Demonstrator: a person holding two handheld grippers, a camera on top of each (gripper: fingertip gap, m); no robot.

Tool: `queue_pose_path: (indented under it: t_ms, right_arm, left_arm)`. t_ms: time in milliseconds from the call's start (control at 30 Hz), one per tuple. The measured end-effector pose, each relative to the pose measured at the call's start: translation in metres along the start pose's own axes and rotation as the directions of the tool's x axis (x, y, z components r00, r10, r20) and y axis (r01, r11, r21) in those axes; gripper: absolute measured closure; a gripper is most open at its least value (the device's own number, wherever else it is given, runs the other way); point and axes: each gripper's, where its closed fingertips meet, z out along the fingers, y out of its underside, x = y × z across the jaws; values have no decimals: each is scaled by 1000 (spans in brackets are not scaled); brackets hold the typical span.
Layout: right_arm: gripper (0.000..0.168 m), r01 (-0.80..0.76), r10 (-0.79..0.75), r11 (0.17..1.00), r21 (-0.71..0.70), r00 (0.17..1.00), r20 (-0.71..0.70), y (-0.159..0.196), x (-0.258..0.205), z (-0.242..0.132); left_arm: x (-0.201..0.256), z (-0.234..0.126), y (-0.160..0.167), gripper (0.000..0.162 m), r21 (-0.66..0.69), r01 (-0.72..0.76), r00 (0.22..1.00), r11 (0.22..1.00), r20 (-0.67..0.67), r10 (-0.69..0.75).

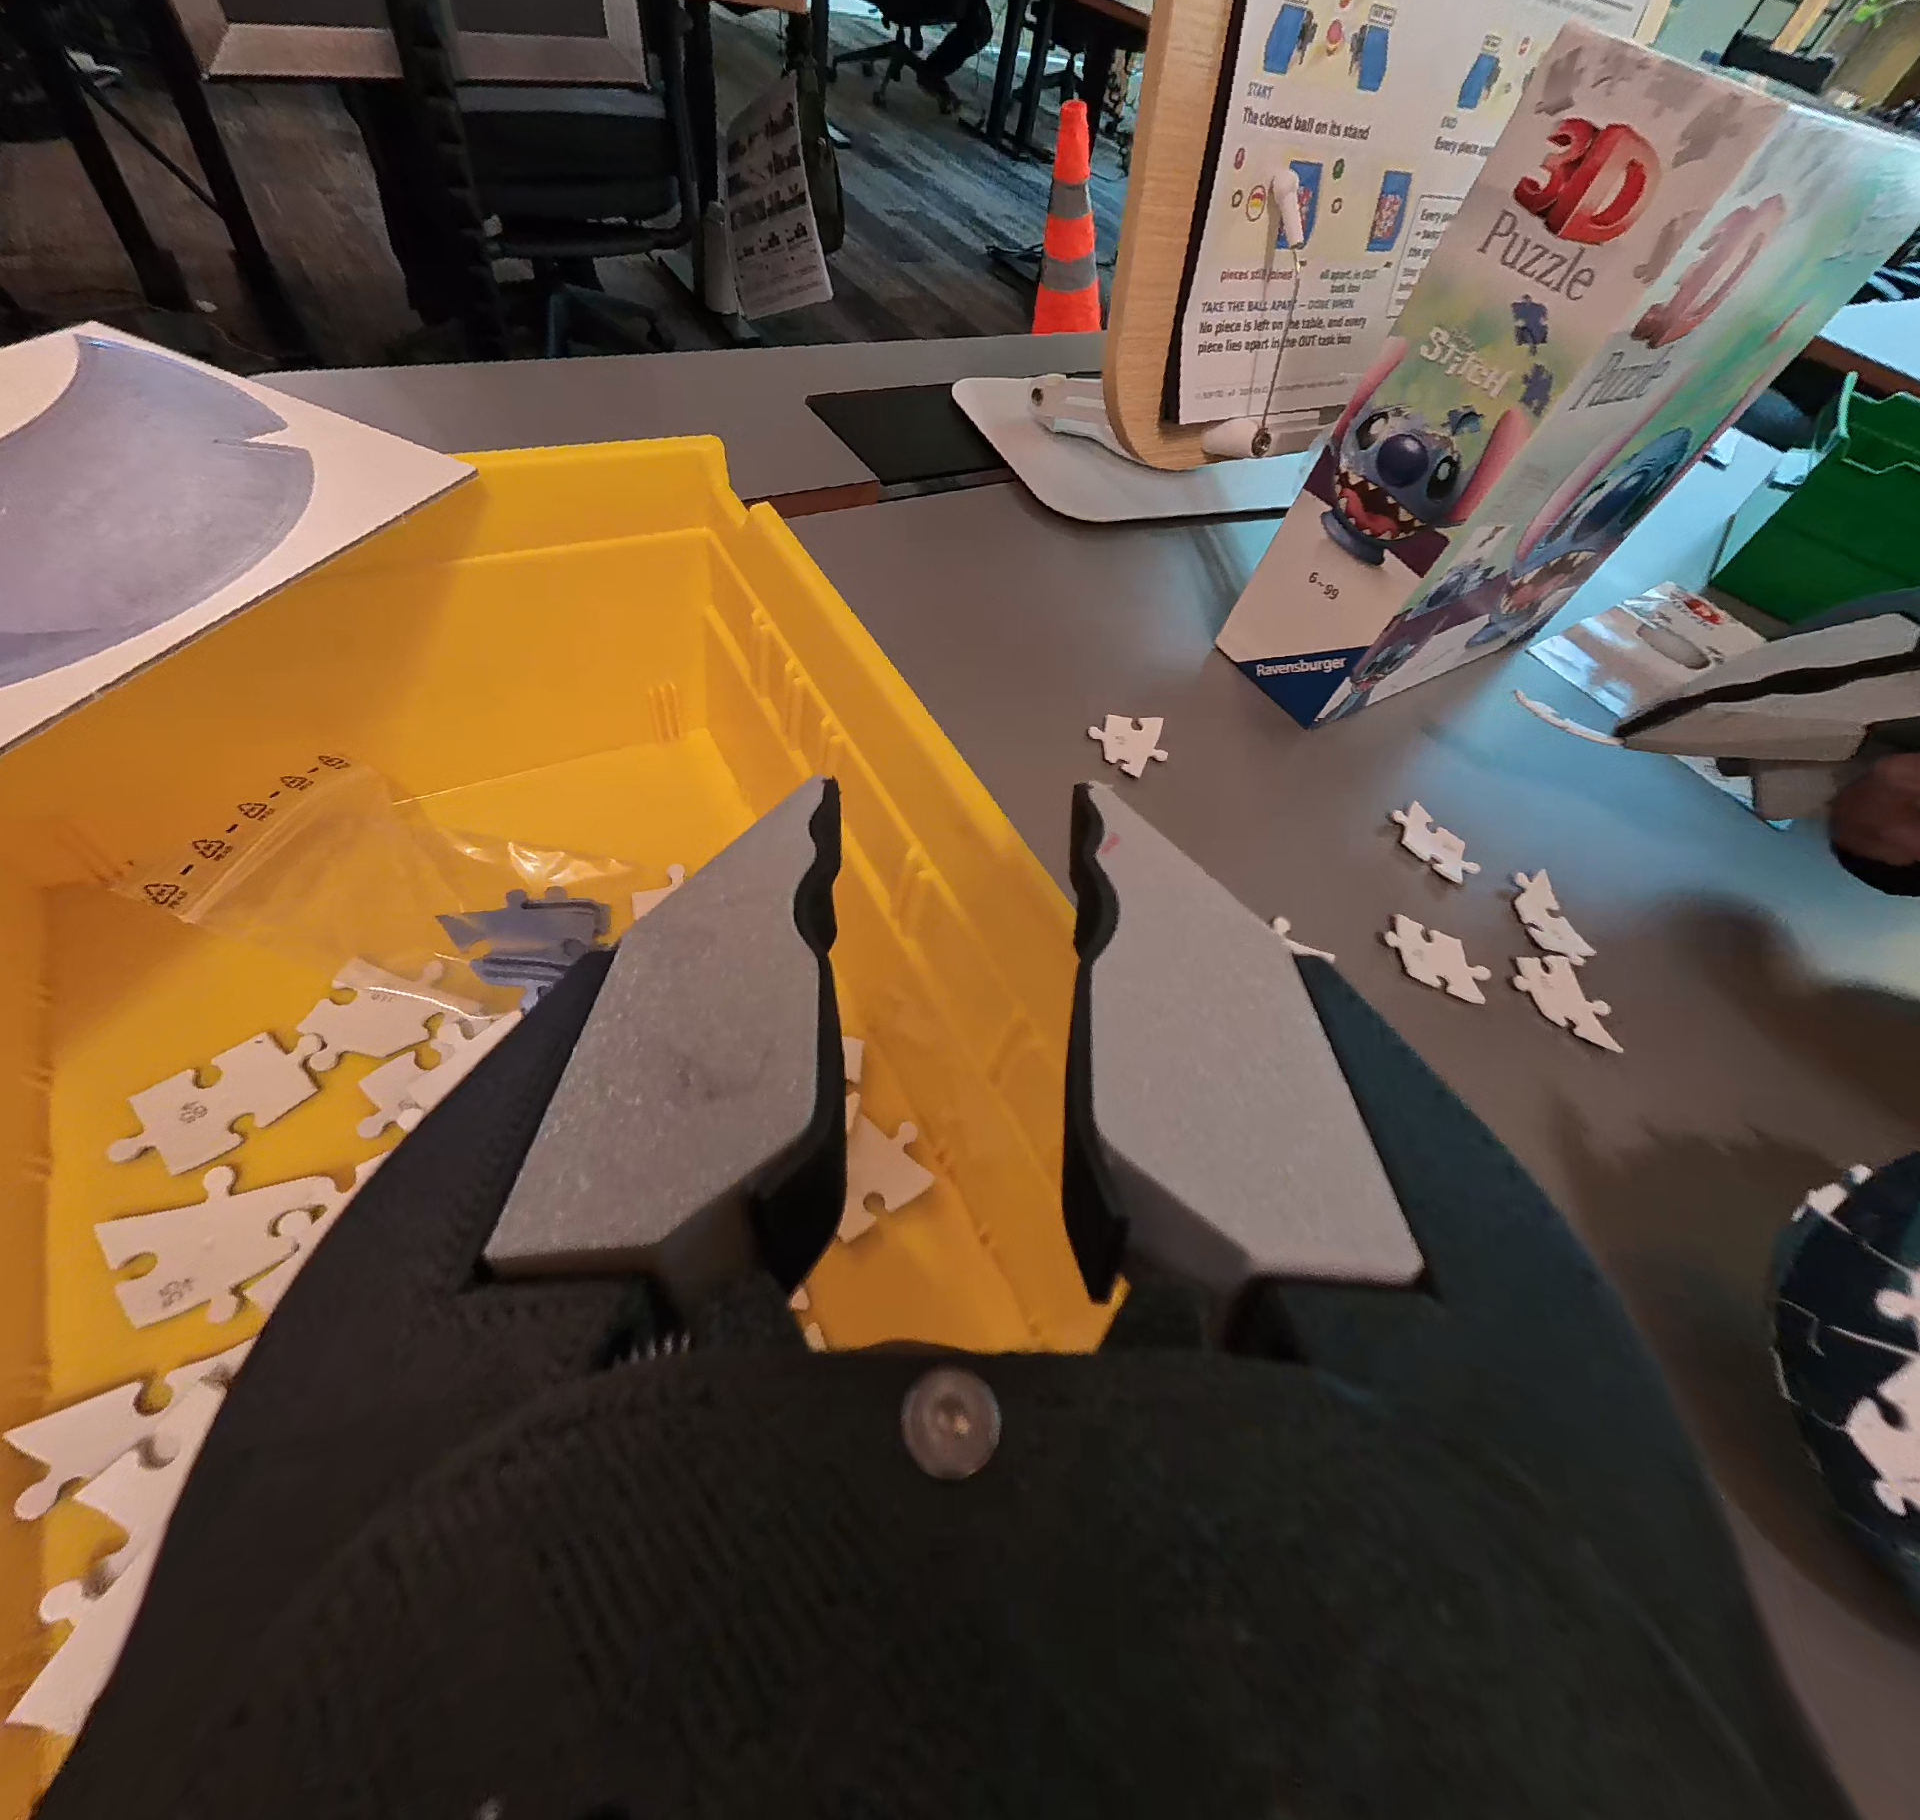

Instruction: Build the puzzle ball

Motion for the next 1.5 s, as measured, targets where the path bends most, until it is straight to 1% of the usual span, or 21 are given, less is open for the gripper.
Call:
queue_pose_path:
  t_ms: [233,900,1500]
  right_arm:
    - [167,8,-8,1000,29,1000,21,-5,-6,-4]
    - [167,39,-39,999,-3,999,34,-1,-14,2]
    - [167,61,-61,998,1,997,48,-1,-20,3]
  left_arm:
    - [-2,-2,-1,120,8,0,1000,1000,8,0]
    - [2,1,2,119,-16,-28,1000,999,6,28]
    - [3,1,3,120,-19,-28,1000,999,4,28]
